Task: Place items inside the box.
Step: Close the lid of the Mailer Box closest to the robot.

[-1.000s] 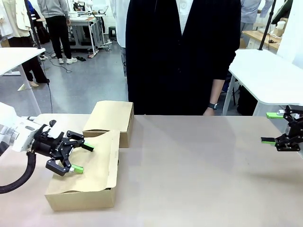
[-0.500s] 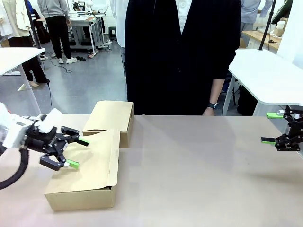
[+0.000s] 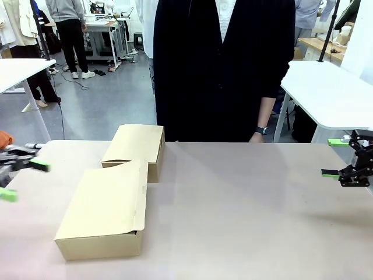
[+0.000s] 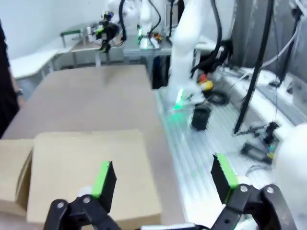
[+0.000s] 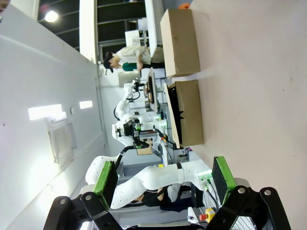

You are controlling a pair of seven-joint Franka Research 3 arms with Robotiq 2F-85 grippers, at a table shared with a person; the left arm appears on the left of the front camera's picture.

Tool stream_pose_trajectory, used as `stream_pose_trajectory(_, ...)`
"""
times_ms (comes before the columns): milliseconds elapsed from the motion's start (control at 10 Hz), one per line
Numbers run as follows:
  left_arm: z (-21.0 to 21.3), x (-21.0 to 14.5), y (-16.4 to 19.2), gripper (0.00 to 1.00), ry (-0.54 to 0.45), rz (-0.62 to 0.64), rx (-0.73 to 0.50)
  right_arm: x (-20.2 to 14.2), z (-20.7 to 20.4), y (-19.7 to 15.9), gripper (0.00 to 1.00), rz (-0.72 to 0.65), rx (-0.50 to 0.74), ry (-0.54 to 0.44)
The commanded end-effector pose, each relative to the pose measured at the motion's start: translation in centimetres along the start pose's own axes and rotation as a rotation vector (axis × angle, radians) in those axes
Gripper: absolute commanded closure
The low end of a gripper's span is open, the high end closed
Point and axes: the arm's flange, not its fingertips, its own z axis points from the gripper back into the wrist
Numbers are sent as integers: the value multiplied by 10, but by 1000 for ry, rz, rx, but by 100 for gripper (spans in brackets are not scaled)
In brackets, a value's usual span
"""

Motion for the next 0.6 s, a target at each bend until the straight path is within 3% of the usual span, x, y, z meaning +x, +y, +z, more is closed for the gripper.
stream_pose_trajectory(0, 48, 6, -8, 0, -190, 327, 119, -2, 2, 4, 0, -7, 2, 7)
stream_pose_trajectory(200, 77, -1, -4, 0, -248, 682, 237, -2, 2, 4, 0, -7, 2, 7)
stream_pose_trajectory(300, 81, -8, 0, 0, -289, 832, 160, -2, 2, 4, 0, -7, 2, 7)
stream_pose_trajectory(400, 76, -13, 6, 0, -297, 926, 170, -2, 2, 4, 0, -7, 2, 7)
stream_pose_trajectory(500, 73, -19, 9, 0, -312, 989, 85, -2, 2, 4, 0, -7, 2, 7)
